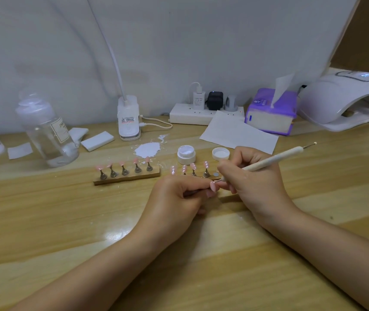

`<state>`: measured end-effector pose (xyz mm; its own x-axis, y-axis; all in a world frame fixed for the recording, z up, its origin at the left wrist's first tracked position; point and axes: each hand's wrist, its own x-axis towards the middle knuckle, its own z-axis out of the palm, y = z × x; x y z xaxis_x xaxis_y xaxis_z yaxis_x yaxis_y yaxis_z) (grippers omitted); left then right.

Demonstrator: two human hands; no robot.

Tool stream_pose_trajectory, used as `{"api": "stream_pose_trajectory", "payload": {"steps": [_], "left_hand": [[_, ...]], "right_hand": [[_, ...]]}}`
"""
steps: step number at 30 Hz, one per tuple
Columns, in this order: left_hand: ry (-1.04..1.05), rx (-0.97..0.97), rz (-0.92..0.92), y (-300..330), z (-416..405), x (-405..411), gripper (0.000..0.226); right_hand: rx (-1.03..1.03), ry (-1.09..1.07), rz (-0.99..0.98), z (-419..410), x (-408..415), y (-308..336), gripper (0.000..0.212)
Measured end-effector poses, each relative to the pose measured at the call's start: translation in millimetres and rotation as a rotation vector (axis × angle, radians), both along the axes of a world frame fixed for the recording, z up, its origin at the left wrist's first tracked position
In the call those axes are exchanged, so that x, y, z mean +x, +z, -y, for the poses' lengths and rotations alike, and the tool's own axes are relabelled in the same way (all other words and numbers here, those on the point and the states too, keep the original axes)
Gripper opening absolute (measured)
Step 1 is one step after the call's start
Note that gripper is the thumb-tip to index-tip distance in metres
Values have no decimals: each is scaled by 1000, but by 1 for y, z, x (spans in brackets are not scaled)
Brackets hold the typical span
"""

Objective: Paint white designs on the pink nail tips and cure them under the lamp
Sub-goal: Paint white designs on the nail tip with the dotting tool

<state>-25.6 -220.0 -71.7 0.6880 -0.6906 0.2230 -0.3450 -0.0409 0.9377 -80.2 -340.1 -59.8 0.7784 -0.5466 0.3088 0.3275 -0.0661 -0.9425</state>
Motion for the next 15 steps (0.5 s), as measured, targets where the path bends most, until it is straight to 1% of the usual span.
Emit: {"api": "stream_pose_trajectory", "payload": {"steps": [15], "left_hand": [[-7, 4, -6, 0, 0, 0, 40]], "right_hand": [[-9, 23, -10, -1, -1, 0, 40]]}}
